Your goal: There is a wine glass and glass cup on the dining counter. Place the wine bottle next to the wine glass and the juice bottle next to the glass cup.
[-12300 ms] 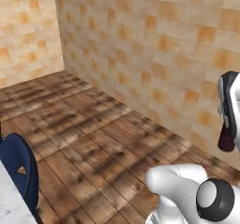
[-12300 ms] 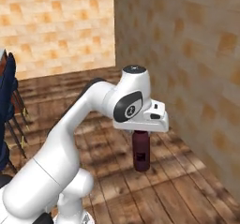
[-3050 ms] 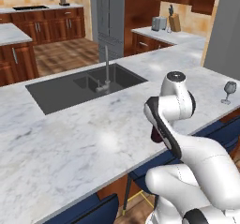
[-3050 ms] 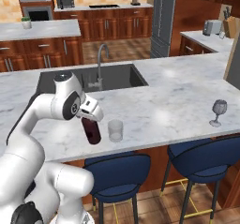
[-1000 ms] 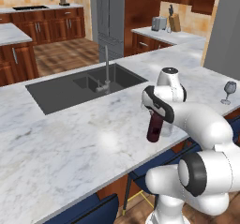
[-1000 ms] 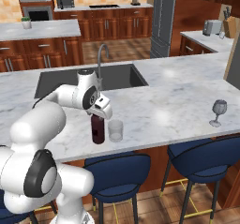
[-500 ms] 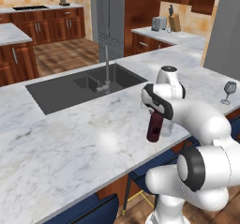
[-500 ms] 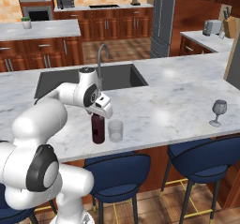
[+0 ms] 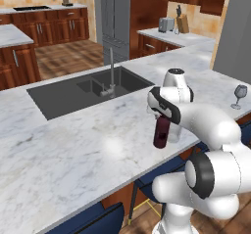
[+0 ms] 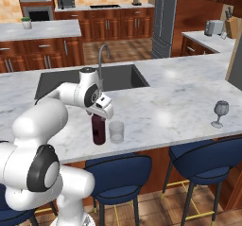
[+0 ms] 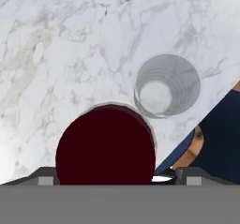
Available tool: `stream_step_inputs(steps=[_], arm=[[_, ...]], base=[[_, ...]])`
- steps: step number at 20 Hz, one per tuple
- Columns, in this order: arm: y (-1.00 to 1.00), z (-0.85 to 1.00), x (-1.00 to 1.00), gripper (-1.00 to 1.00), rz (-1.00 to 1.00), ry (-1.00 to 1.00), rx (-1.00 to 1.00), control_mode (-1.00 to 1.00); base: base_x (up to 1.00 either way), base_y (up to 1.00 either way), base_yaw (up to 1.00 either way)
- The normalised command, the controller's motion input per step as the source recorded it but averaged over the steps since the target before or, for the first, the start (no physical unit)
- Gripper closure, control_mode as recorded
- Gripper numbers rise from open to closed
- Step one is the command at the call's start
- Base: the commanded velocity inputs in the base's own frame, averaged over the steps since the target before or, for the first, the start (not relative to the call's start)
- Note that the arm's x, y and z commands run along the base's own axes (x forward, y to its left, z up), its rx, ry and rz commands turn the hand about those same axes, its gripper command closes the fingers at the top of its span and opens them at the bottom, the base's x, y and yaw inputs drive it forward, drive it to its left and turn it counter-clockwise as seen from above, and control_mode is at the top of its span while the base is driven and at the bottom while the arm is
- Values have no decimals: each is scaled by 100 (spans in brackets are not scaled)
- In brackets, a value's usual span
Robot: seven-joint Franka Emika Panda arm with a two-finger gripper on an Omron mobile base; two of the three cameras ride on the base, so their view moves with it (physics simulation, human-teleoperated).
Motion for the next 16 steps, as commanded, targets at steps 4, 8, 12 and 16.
stream_step_inputs(steps=[4, 8, 12, 16], arm=[[-2, 6, -9, -100, 0, 3, 0, -100], [-1, 14, -9, -100, 0, 4, 0, -100], [0, 23, -13, -100, 0, 1, 0, -100], [0, 12, -30, -100, 0, 0, 0, -100]], base=[[0, 0, 0], [0, 0, 0], [0, 0, 0], [0, 0, 0]])
